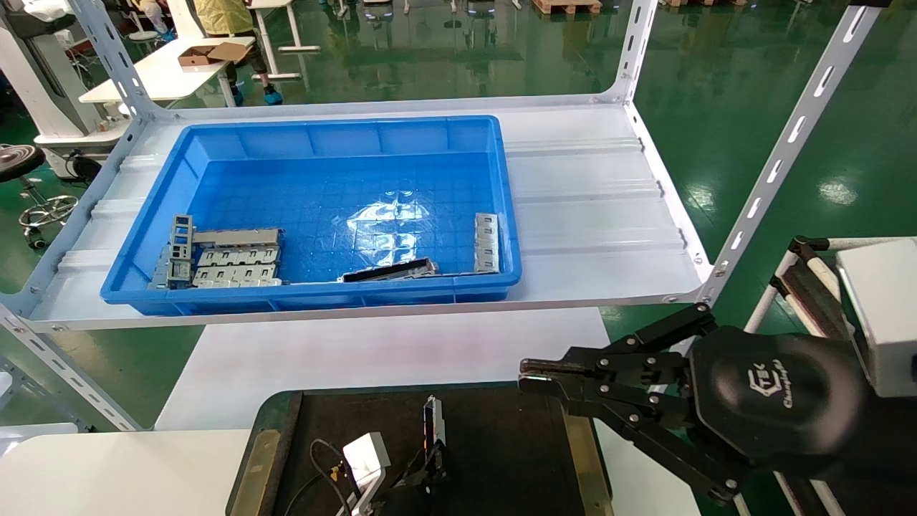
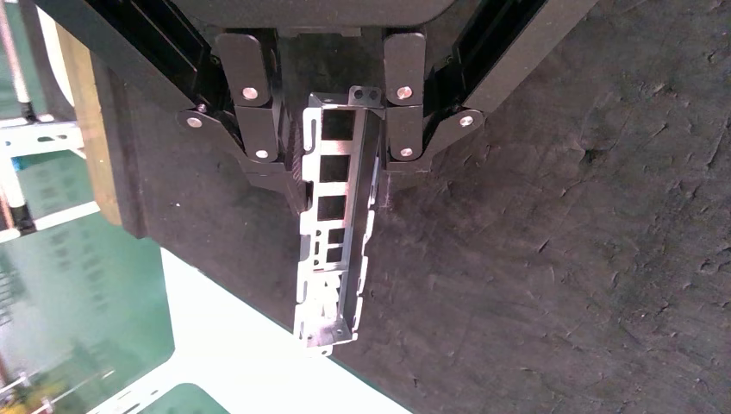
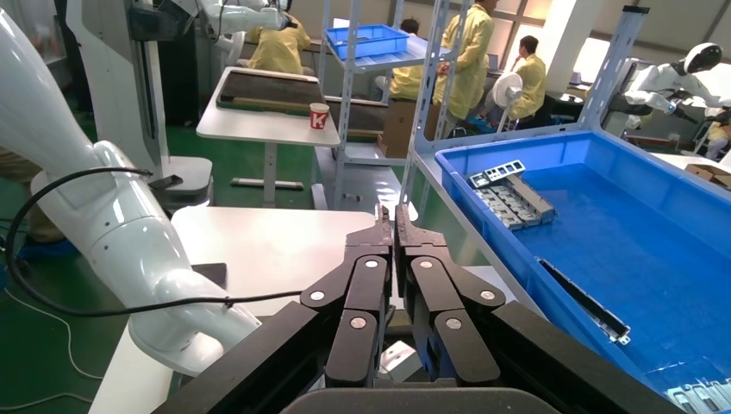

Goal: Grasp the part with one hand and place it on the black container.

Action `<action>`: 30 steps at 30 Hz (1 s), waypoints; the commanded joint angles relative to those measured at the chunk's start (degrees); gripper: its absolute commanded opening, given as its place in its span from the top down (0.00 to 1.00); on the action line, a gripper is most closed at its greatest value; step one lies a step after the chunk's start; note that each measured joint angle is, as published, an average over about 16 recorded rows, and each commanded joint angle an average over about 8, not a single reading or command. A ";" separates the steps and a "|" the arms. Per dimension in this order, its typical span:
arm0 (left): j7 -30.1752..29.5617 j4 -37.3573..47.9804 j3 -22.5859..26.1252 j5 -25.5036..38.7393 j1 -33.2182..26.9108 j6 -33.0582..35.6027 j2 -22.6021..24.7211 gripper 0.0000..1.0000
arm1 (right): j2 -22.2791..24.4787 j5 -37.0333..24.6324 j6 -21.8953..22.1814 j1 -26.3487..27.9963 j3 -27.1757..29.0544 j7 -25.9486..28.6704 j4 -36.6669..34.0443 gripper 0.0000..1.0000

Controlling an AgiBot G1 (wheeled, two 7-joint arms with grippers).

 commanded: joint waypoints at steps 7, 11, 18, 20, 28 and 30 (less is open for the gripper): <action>10.12 -3.16 4.38 -16.59 -4.47 -6.38 -0.66 0.00 | 0.00 0.00 0.00 0.00 0.00 0.00 0.00 0.00; 12.95 -4.88 5.33 -21.74 -6.30 -7.86 -1.26 0.00 | 0.00 0.00 0.00 0.00 -0.01 0.00 0.00 0.00; 12.56 -6.14 4.77 -21.38 -7.00 -6.07 -1.70 0.00 | 0.00 0.01 0.00 0.00 -0.01 0.00 0.00 0.00; 11.73 -6.22 4.28 -19.93 -6.82 -5.03 -1.65 0.00 | 0.00 0.01 0.00 0.00 -0.01 0.00 0.00 0.00; 8.54 -6.33 2.43 -13.48 -5.52 -1.55 -1.29 0.00 | 0.00 0.01 0.00 0.00 -0.01 -0.01 0.00 0.00; 8.11 -6.52 2.18 -12.32 -5.20 -1.22 -1.31 0.00 | 0.00 0.01 0.00 0.00 -0.01 -0.01 0.00 0.00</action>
